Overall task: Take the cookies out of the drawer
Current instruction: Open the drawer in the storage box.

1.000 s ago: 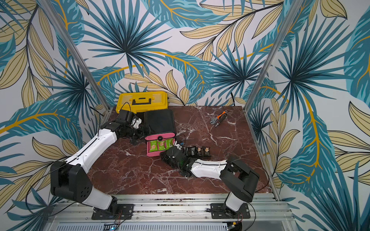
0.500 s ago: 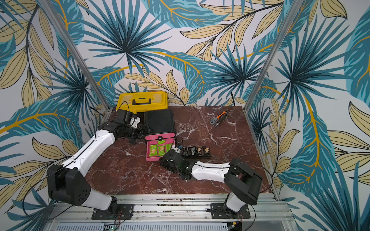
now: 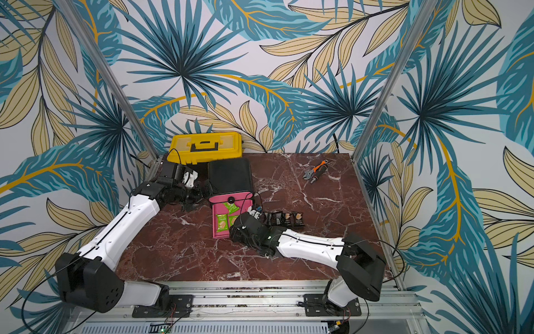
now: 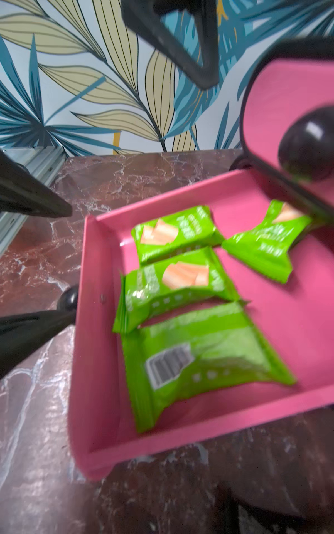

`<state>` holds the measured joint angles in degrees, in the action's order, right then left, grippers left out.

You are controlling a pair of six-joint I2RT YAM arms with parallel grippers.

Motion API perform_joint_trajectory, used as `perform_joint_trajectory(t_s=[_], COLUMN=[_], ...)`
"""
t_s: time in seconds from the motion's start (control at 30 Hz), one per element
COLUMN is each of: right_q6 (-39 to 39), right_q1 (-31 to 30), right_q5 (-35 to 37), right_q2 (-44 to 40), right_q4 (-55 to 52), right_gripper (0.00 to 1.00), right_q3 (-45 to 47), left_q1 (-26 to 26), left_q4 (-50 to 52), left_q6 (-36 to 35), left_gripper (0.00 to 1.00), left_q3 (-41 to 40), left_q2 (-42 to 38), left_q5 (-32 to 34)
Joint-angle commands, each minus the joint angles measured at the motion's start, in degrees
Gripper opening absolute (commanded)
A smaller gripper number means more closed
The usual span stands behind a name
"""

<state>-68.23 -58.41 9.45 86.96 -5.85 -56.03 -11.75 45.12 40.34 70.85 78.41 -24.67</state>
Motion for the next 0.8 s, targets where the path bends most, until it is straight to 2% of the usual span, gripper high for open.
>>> perform_joint_trajectory(t_s=[0.0, 0.1, 0.3, 0.77], right_q6=[4.5, 7.8, 12.2, 18.4], right_q1=[-0.4, -0.4, -0.4, -0.3], right_q5=[1.9, 2.8, 0.4, -3.1], right_q2=[-1.1, 1.7, 9.7, 22.9], right_q4=[-9.6, -16.2, -22.0, -25.5], right_gripper=[0.56, 0.57, 0.56, 0.58], right_q3=[-3.8, -9.2, -17.7, -27.1], left_q1=[0.8, 1.2, 2.3, 5.2], left_q4=[-0.9, -0.6, 0.2, 0.3], left_q6=[1.0, 1.2, 1.8, 5.8], left_gripper=[1.00, 1.00, 1.00, 1.00], left_q3=[-2.4, -3.9, -7.4, -17.6], left_q2=[-2.9, -4.7, -8.4, -18.0], left_q5=[1.1, 1.6, 1.8, 3.0])
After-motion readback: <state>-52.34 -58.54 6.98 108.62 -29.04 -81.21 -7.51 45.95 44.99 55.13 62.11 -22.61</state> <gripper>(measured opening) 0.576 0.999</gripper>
